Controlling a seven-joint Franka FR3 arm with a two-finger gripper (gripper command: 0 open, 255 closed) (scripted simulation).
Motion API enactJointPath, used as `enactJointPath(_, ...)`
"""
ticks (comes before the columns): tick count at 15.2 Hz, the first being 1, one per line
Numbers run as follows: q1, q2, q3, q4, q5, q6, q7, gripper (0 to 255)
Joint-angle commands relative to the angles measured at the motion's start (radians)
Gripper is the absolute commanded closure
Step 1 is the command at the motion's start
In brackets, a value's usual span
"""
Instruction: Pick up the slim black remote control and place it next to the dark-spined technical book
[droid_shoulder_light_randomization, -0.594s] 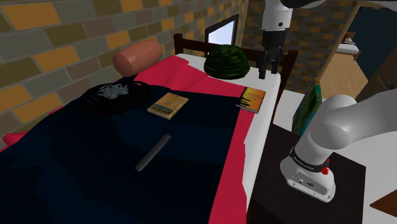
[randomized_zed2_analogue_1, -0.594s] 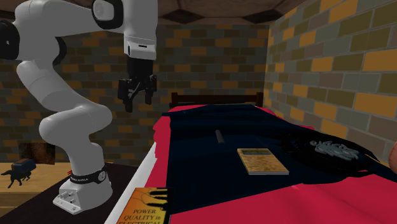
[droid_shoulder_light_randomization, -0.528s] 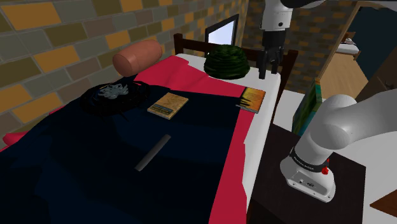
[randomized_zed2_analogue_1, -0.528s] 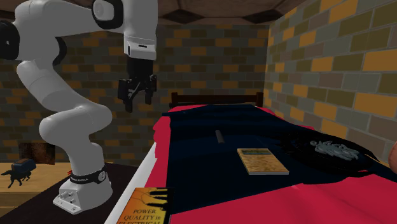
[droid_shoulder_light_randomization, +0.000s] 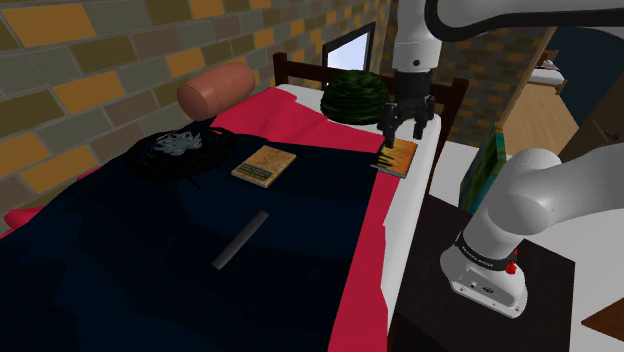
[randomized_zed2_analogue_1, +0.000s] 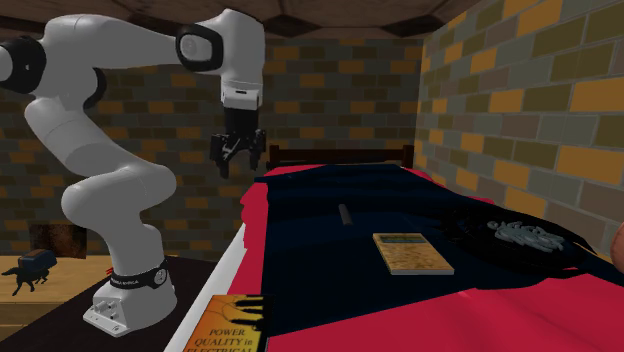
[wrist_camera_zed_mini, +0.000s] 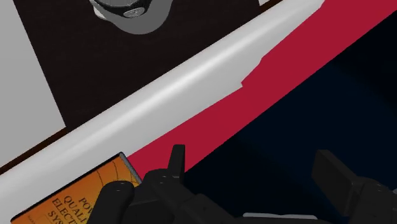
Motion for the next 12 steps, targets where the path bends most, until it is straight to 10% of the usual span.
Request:
enactJointPath(1, 0.002, 0.003, 0.064, -0.006, 0.048, 0.026, 0.103, 0)
enactJointPath(12, -0.05, 0.22, 0.42, 0.07, 0.21, 0.265, 0.613, 0)
